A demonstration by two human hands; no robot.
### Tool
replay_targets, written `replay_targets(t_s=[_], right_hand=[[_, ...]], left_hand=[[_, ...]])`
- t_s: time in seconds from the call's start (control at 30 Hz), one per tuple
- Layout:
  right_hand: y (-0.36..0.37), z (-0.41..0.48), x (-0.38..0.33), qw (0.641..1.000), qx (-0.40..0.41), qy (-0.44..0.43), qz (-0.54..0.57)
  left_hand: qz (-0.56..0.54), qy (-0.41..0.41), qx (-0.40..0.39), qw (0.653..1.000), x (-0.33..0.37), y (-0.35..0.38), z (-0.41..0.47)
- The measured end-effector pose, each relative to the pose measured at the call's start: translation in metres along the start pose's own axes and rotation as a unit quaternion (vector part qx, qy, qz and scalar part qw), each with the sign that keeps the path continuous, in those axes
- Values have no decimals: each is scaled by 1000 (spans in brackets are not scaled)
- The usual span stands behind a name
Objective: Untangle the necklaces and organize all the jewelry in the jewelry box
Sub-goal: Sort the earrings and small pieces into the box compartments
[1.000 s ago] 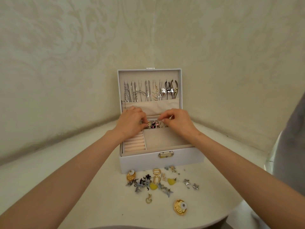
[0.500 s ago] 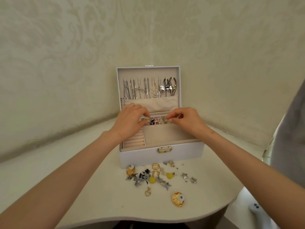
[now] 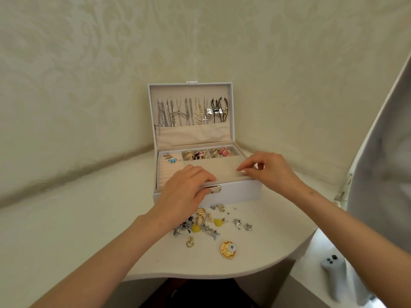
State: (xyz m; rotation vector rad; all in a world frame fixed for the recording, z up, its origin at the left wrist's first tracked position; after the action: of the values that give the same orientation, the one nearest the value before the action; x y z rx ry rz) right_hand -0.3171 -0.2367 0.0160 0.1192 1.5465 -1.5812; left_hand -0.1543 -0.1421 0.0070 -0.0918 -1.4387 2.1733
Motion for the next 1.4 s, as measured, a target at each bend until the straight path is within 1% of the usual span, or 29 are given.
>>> replay_targets(t_s=[0.13, 0.23, 0.37, 0.47, 0.63, 0.77, 0.8, 0.87, 0.93, 1.0, 1.07, 1.1, 1.17, 1.3, 1.4], right_hand=[[2, -6, -5, 999, -15, -28, 44], [10, -7, -6, 997, -22, -44, 56], [12, -5, -5, 997, -13, -47, 59], [12, -4, -6, 997, -6, -50, 62], [18, 0, -10, 997, 11, -48, 57], [19, 0, -9, 997, -5, -45, 61], [16, 1, -7, 996, -2, -43, 76], [5, 6, 1, 995, 45, -30, 86], [-8, 16, 13, 996, 85, 18, 24], [-11, 27, 22, 995, 60, 64, -41], [-9, 34, 23, 994, 15, 88, -54], [-8, 36, 21, 993, 2, 96, -69], [-8, 39, 14, 984, -16, 109, -141], [-7, 47, 2, 960, -10, 111, -258], [-2, 49, -7, 935, -11, 106, -339]], left_hand=[[-6, -1, 2, 1000, 1, 3, 2], [-12, 4, 8, 1000, -1, 3, 3], [-53, 11, 17, 998, -3, 5, 3], [-64, 5, 22, 998, -7, 6, 5], [-64, -11, 18, 998, -17, 4, 6], [-54, -10, 10, 998, -17, 3, 4], [-48, -11, 10, 999, -17, 3, 4], [-28, -14, 14, 999, -14, 4, 2], [7, -15, 25, 1000, -10, 5, 0], [50, -18, 38, 998, -5, 6, -3], [94, -22, 40, 995, 0, 8, -5], [113, -24, 38, 993, 3, 10, -6], [138, -26, 35, 989, 9, 13, -7], [168, -26, 33, 985, 13, 15, -7], [203, -28, 29, 978, 12, 16, -10]])
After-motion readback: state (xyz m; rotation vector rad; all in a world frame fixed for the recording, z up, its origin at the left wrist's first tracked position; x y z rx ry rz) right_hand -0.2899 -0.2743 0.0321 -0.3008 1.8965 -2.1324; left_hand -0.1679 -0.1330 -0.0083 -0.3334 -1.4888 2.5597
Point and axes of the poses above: each hand's wrist, its own z-axis towards the middle knuckle, its own y-axis out of the palm, x = y × z, the point moved 7 cm from there along z, towards the middle knuckle, and after that the axes turned 9 degrees about -x, right-handed, at the moved point
